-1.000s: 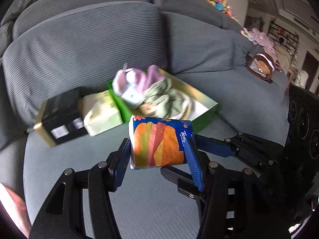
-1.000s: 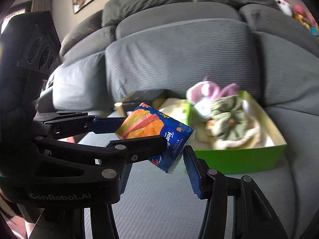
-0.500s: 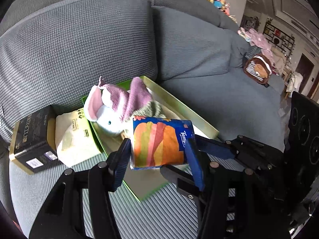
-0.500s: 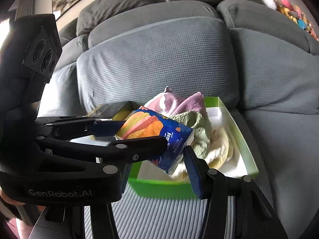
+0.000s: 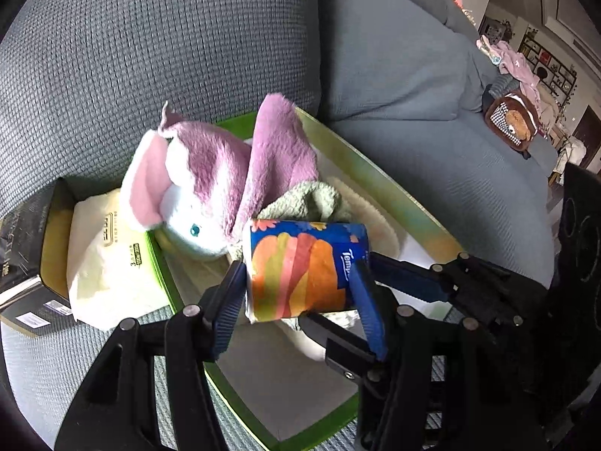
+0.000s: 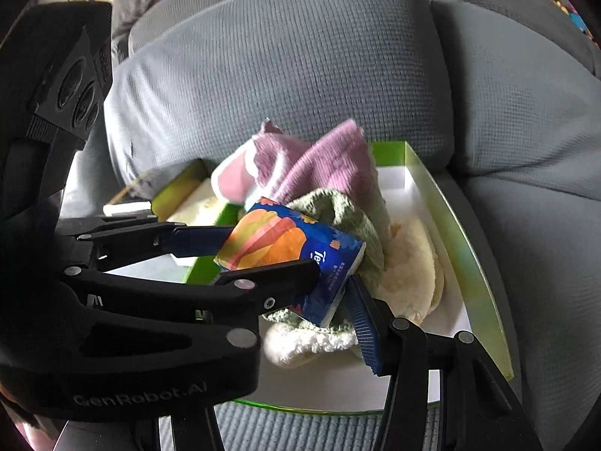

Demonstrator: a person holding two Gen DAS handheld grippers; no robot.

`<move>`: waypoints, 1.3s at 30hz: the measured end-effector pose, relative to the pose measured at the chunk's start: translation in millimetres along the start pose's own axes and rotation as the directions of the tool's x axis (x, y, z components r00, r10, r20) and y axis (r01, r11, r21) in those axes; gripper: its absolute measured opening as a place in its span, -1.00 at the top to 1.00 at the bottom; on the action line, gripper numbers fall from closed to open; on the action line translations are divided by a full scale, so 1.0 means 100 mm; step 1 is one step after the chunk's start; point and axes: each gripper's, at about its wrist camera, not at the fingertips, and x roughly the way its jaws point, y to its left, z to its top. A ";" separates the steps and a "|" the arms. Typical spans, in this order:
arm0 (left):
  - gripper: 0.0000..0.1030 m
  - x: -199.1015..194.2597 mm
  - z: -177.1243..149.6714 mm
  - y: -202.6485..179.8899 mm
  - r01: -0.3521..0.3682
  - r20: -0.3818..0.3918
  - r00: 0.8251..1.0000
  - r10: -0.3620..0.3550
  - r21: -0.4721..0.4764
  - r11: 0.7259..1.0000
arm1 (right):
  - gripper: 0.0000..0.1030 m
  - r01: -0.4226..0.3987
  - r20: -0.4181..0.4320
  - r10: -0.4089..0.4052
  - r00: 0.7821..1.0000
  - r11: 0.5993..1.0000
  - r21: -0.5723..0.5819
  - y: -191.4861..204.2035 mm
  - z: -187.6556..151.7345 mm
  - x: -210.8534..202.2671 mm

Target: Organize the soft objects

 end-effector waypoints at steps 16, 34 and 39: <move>-0.98 -0.44 -0.04 -0.05 -0.100 0.041 0.994 0.099 0.025 0.995 | -0.65 0.184 -0.026 -0.184 0.983 0.983 0.005 -0.01 -0.04 -0.37; -0.97 -0.72 -0.02 0.15 -0.184 -0.070 0.981 0.179 -0.080 0.980 | -0.69 0.344 -0.137 -0.334 0.932 0.938 0.051 0.01 0.07 -0.49; -0.97 -0.68 -0.01 0.21 -0.192 -0.093 0.979 0.183 -0.089 0.977 | -0.69 0.362 -0.137 -0.353 0.925 0.931 0.041 0.01 0.13 -0.49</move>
